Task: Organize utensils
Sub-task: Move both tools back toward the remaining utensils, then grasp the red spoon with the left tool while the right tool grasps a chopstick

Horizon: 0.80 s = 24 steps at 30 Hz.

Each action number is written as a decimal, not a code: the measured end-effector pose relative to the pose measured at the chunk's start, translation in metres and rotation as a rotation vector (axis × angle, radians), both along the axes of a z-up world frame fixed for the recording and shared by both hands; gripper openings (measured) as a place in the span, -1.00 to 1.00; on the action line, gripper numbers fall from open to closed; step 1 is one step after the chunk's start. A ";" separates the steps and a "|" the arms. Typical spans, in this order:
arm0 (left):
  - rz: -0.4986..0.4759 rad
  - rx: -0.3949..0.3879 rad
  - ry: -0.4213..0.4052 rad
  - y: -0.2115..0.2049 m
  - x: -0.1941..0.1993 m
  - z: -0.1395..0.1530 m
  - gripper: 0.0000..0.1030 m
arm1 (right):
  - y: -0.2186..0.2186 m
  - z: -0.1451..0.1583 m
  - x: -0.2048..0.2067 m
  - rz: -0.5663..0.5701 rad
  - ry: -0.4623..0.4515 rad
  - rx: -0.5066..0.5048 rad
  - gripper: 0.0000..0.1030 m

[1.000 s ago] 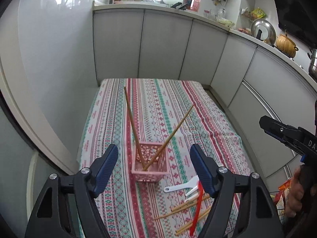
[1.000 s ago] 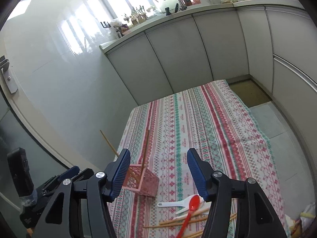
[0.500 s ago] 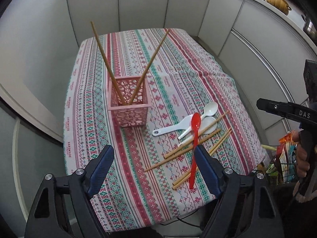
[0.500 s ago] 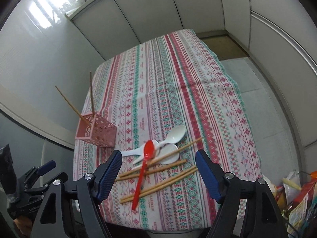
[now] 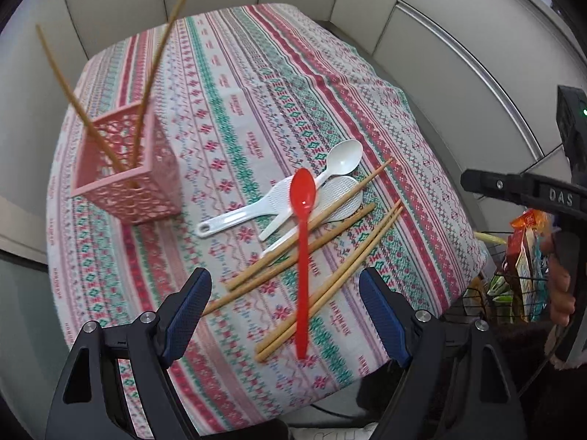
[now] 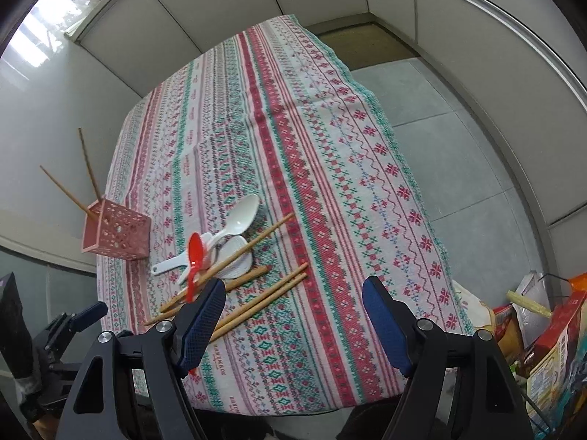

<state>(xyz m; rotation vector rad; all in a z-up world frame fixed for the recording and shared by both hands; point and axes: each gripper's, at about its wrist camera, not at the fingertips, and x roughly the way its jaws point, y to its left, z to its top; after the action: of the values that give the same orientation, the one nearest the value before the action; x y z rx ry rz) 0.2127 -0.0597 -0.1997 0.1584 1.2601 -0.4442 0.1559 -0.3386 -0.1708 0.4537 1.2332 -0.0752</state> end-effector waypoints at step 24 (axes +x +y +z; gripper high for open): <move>0.058 0.087 0.017 -0.062 0.077 -0.078 -0.17 | -0.027 -0.032 0.021 -0.036 0.067 0.047 0.52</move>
<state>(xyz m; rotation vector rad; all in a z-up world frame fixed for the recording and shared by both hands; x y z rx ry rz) 0.2892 -0.1214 -0.2777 0.1916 1.2978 -0.3412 0.1771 -0.3653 -0.2032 0.5176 1.2945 -0.0927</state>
